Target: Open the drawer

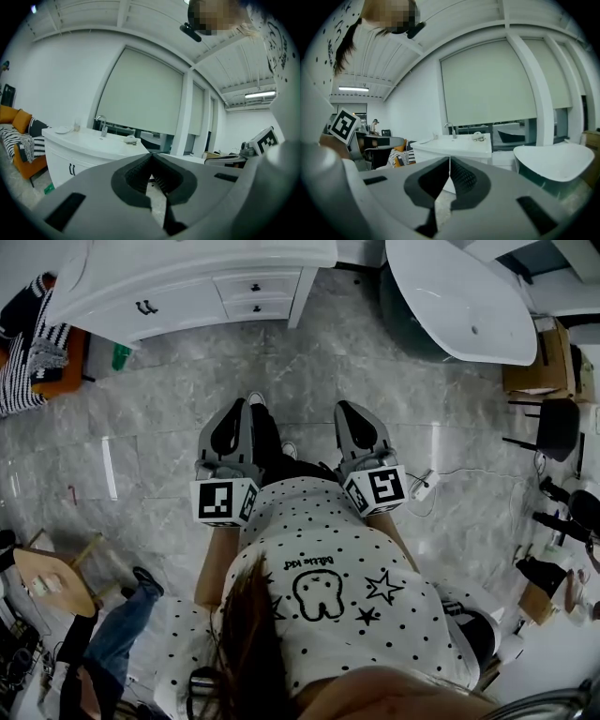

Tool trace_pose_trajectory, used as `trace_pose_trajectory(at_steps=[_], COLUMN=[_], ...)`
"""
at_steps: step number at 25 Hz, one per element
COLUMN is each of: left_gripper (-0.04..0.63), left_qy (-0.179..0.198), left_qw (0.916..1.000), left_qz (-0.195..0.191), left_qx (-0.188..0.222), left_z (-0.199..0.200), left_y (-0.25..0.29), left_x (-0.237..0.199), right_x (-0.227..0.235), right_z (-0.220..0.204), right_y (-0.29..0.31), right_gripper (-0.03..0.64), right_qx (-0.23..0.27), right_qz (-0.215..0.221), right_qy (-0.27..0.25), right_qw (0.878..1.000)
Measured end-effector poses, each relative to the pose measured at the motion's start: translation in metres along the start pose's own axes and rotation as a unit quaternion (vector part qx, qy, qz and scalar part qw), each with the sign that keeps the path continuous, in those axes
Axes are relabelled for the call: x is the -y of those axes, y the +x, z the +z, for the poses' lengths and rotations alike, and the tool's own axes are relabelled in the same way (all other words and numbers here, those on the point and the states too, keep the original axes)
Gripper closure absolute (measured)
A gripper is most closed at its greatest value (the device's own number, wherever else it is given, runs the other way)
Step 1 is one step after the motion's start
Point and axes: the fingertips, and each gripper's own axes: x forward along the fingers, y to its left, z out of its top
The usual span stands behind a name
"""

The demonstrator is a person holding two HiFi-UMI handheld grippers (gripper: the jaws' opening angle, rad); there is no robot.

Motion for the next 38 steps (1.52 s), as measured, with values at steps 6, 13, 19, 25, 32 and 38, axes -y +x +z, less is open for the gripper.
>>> trace_pose_trajectory(at_steps=[6,13,19,25,32,38], left_gripper=[0.591,0.591,0.591,0.591,0.591,0.591], left_qy=[-0.001,0.01,0.012,0.004,-0.004,-0.01], left_qw=[1.0,0.9997,0.9996,0.9994,0.9997,0.9994], left_qz=[-0.008,-0.023,-0.02,-0.018,0.006,0.033], left_qx=[-0.002,-0.002,-0.018,-0.03,-0.025,0.001], left_z=[0.02,0.052,0.051,0.05,0.057,0.07], left_y=[0.06,0.125,0.161,0.187,0.234,0.272], left_x=[-0.045,-0.113,-0.151,-0.156,-0.156,-0.153], right_x=[0.015,0.024,0.032,0.049,0.087,0.123], right_z=[0.02,0.057,0.057,0.055,0.069,0.083], right_y=[0.073,0.167,0.209,0.228,0.262,0.29], right_gripper=[0.601,0.601,0.601,0.601,0.601,0.601], right_qx=[-0.004,0.012,0.001,-0.014,-0.024,-0.02], right_qz=[-0.007,-0.025,-0.034,-0.04,-0.016,0.007], right_qy=[0.003,0.007,0.014,0.023,0.021,0.002], right_qw=[1.0,1.0,0.999,0.999,0.999,1.0])
